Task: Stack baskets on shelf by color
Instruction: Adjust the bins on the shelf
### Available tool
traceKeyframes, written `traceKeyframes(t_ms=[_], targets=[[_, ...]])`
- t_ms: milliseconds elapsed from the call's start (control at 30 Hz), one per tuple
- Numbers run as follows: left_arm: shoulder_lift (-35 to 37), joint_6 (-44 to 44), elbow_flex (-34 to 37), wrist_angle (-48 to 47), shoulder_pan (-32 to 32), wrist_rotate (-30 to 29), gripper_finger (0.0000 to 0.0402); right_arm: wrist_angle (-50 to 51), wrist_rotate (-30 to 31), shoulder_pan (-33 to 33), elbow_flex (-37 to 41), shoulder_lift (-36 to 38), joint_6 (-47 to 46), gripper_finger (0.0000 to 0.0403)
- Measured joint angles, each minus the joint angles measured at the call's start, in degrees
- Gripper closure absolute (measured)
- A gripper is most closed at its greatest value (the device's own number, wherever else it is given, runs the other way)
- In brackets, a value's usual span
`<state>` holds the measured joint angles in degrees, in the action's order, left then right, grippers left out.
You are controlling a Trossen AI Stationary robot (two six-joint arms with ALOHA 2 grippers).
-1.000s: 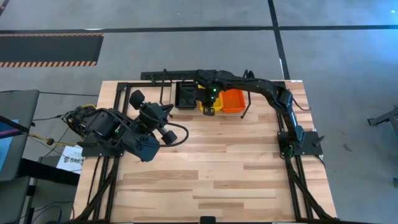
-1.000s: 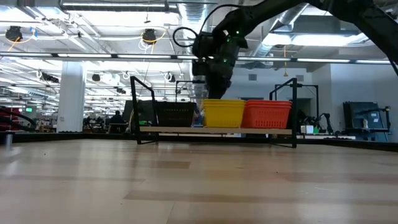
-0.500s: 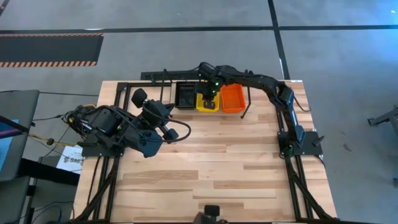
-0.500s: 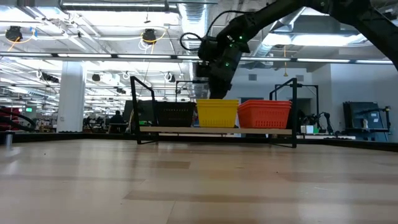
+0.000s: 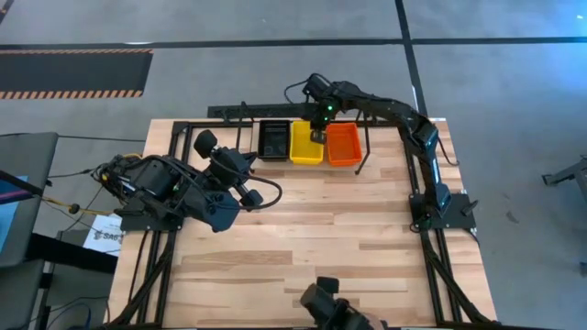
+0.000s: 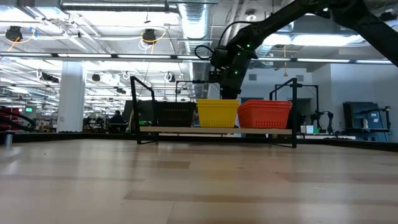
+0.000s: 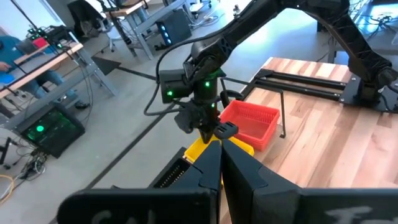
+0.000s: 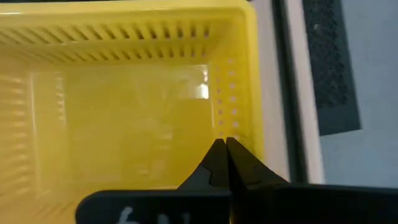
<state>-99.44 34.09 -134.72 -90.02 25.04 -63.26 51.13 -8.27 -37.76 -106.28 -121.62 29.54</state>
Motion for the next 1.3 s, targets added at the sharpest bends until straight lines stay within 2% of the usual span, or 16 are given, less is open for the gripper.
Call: traceKeyframes(t_ms=[267,500,800,967,1133,1300], targets=[[0.00,0.02,0.00,0.00,-0.02,-0.24,0.0401,-4.32,0.94,-1.42,-0.02,-0.02,0.88,0.0403],[0.00,0.04,0.00,0.02,-0.02,-0.36,0.0401,0.24,1.00,0.56,-0.02,0.90,0.48,0.0403],[0.00,0.04,0.00,0.00,-0.02,-0.39,0.0402,7.81,5.40,3.82,-0.07,12.16,-1.95,0.0403],[0.00,0.04,0.00,0.00,-0.02,-0.37,0.0401,18.39,4.94,4.98,0.10,16.63,-4.65,0.0403],[0.00,0.04,0.00,0.00,-0.02,-0.08,0.0402,21.92,4.60,7.42,8.88,21.95,-4.62,0.0403],[0.00,0.04,0.00,0.00,-0.02,0.00,0.0402,12.99,1.80,8.98,25.10,29.64,-5.52,0.0403]])
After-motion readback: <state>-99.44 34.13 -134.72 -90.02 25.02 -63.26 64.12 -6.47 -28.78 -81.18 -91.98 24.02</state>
